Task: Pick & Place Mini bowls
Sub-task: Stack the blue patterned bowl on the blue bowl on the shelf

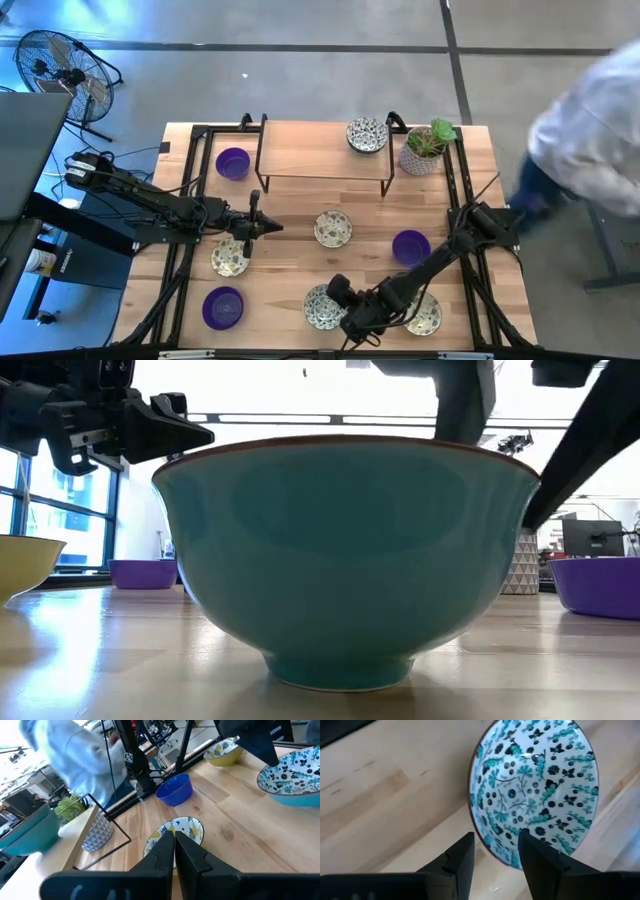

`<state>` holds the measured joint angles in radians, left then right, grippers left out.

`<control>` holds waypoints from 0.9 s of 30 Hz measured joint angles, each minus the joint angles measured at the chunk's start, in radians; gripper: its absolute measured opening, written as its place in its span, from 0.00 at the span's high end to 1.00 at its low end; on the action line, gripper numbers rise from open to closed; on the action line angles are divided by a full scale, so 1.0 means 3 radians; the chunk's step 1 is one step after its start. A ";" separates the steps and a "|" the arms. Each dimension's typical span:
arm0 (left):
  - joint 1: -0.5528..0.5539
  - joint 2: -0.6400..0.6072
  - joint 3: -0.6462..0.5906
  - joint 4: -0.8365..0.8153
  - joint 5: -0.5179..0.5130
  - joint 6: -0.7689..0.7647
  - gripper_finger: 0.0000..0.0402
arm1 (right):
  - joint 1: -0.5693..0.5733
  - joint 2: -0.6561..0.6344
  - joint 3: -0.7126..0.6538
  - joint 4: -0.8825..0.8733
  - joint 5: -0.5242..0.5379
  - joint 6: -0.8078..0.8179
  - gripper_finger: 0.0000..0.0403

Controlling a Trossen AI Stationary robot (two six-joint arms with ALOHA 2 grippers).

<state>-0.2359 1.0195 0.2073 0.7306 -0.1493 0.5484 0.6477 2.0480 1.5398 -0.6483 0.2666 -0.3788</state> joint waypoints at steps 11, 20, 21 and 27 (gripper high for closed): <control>0.0000 0.0000 0.0000 -0.0009 -0.0001 -0.0001 0.98 | -0.0118 0.0002 0.0000 0.0109 -0.0332 -0.0058 0.71; 0.0000 0.0000 0.0000 -0.0083 -0.0001 -0.0022 0.98 | -0.0199 0.0006 0.0000 0.0137 -0.0379 -0.0128 0.87; 0.0000 0.0000 0.0000 -0.0083 -0.0001 -0.0025 0.98 | -0.0210 0.0006 0.0000 0.0139 -0.0341 -0.0153 0.88; -0.0001 0.0000 0.0000 -0.0083 -0.0001 -0.0027 0.98 | -0.0322 0.0006 0.0000 0.0249 -0.0244 -0.0162 0.85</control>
<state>-0.2362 1.0195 0.2073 0.7055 -0.1497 0.5404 0.5511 2.0499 1.5398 -0.5736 0.1932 -0.4274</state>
